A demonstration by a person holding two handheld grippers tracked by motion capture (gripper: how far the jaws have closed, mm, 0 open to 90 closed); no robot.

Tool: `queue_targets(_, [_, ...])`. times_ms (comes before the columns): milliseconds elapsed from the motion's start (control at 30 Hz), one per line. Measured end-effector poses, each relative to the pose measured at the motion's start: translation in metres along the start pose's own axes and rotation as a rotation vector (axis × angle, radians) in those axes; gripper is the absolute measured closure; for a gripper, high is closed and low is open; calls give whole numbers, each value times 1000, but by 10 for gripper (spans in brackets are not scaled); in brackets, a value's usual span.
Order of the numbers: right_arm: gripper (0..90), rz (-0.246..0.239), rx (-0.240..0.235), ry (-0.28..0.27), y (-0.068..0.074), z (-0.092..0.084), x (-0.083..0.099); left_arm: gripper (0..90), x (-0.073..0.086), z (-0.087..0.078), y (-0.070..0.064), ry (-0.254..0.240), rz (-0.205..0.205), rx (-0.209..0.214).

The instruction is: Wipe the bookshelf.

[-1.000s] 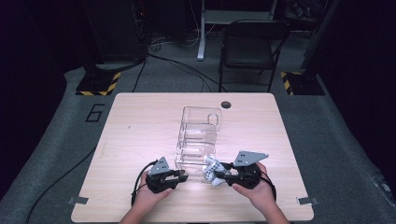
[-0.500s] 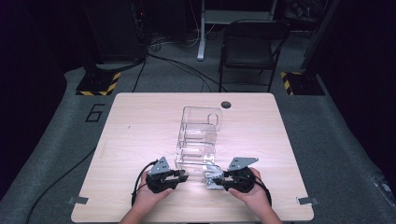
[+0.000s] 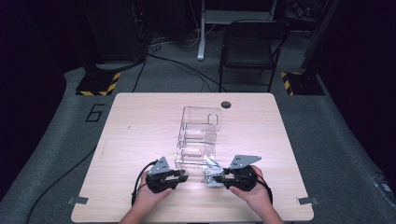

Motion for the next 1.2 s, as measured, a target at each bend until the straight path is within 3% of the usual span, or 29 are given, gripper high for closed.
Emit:
queue_targets(100, [638, 60, -18, -14, -2, 9, 10, 693, 0, 0, 1, 4, 11, -4])
queue_targets(167, [637, 74, -14, 26, -3, 21, 25, 693, 0, 2, -1, -8, -1, -7])
queue_targets(233, [634, 88, -20, 25, -3, 25, 30, 692, 0, 1, -1, 7, 9, -2])
queue_targets(300, [635, 87, -8, 47, -3, 24, 27, 692, 0, 2, -2, -2, 2, 0])
queue_targets(333, [636, 55, -4, 62, -3, 22, 24, 692, 0, 2, -2, -2, 2, 0])
queue_targets(400, [636, 41, 3, 69, -2, 19, 21, 692, 0, 2, -1, 2, 6, 0])
queue_targets(533, [634, 22, 18, -19, 1, -1, -4, 692, 0, 2, -2, 1, 0, 1])
queue_targets(600, [633, 2, 27, -21, 1, -2, -5, 692, 0, 2, -2, 0, 0, 0])
queue_targets(733, [629, 52, 17, -30, 0, 7, 7, 692, 0, 2, -2, 1, 2, -2])
queue_targets(833, [627, 72, 22, 34, 0, 22, 26, 691, 0, 2, -2, -4, -1, -8])
queue_targets(867, [625, 67, 20, 36, -1, 26, 30, 691, 1, 2, -2, 2, 6, -8])
queue_targets(900, [625, 92, 8, 29, -1, 26, 31, 691, 0, 3, -2, -7, 1, -13])
queue_targets(967, [629, 98, 5, 46, -2, 23, 27, 689, 0, 2, -2, -7, -6, -9])
queue_targets(1000, [629, 74, 7, 54, -1, 20, 23, 689, 0, 2, -2, -1, -7, -2])
queue_targets(1033, [628, 53, 15, 26, 0, 12, 12, 688, 0, 2, -2, -1, -5, -2])
queue_targets(1067, [628, 53, 15, 26, 0, 12, 12, 688, 0, 2, -2, -1, -5, -2])
queue_targets(1100, [628, 45, 17, -29, 1, 0, -2, 687, 1, 1, -2, 4, 1, -2])
queue_targets(1200, [624, 30, 24, -57, 4, -8, -13, 687, 0, 2, -2, -3, -7, -3])
Point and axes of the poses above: each handheld gripper's, and its own axes: z roughly forward along the jaws, x roughly out of its underside, y roughly to its left, the point moved 6 cm from there along z, roughly forward along the jaws, and after that the axes turned 6 degrees about -z, right-handed, at the moved point
